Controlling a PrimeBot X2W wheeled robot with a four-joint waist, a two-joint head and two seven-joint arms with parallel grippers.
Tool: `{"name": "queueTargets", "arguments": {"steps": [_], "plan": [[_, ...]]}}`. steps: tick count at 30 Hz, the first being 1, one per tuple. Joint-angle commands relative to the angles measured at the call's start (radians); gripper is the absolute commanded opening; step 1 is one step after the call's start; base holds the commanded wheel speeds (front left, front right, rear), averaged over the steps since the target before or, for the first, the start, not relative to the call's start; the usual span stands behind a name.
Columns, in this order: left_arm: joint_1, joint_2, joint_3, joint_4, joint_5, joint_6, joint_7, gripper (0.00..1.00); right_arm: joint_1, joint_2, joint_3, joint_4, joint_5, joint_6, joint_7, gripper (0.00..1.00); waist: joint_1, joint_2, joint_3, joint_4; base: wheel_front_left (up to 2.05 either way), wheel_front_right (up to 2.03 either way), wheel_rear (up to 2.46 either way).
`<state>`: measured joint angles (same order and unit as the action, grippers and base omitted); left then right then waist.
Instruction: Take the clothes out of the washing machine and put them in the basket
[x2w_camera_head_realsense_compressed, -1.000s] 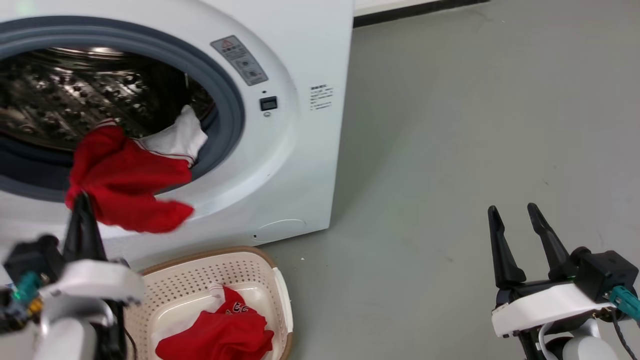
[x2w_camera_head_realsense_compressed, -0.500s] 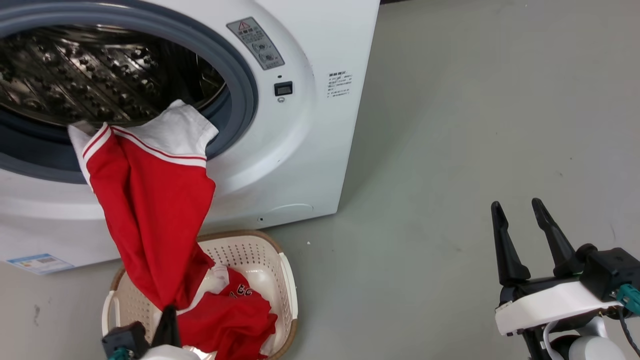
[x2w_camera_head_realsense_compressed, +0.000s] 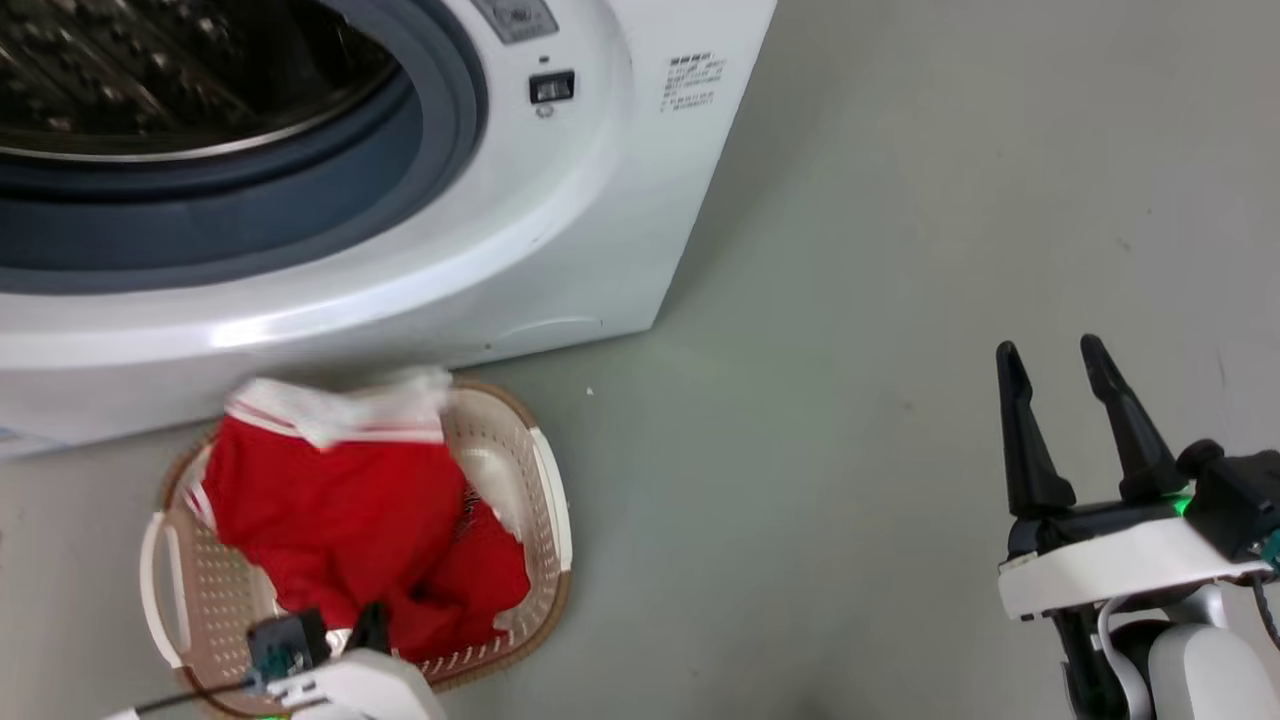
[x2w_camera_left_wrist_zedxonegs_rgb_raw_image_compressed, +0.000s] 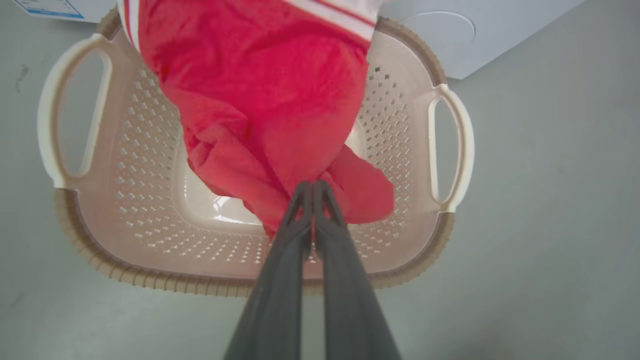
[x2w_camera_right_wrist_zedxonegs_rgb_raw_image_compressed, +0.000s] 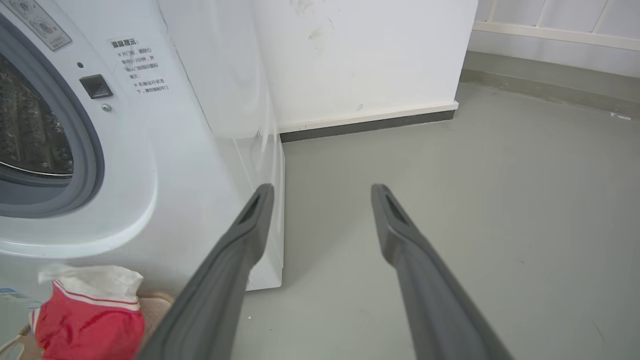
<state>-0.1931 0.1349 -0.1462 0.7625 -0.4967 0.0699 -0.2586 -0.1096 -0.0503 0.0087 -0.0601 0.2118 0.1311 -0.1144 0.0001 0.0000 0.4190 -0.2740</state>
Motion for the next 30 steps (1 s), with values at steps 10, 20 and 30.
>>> {"name": "queueTargets", "arguments": {"steps": [10, 20, 30], "plan": [[-0.249, 0.038, 0.01, 0.196, 0.027, -0.017, -0.007, 0.0, -0.087, 0.0, 0.015, -0.004, 0.013, -0.001, -0.031, 1.0, -0.0001, 0.0, 0.21, -0.015, 0.0, 0.0, 0.0], [-0.414, 0.06, 0.03, 0.377, 0.006, -0.046, -0.003, 0.0, -0.119, 0.0, 0.018, 0.031, 0.035, -0.001, -0.067, 1.0, -0.0001, 0.0, 0.284, -0.049, 0.0, 0.0, 0.0], [-0.442, 0.052, 0.015, 0.489, -0.005, -0.074, 0.011, 1.0, -0.126, 0.0, 0.023, 0.067, 0.02, -0.001, -0.078, 1.0, -0.0001, 0.0, 0.222, -0.047, 0.0, 0.0, 0.0]]}}
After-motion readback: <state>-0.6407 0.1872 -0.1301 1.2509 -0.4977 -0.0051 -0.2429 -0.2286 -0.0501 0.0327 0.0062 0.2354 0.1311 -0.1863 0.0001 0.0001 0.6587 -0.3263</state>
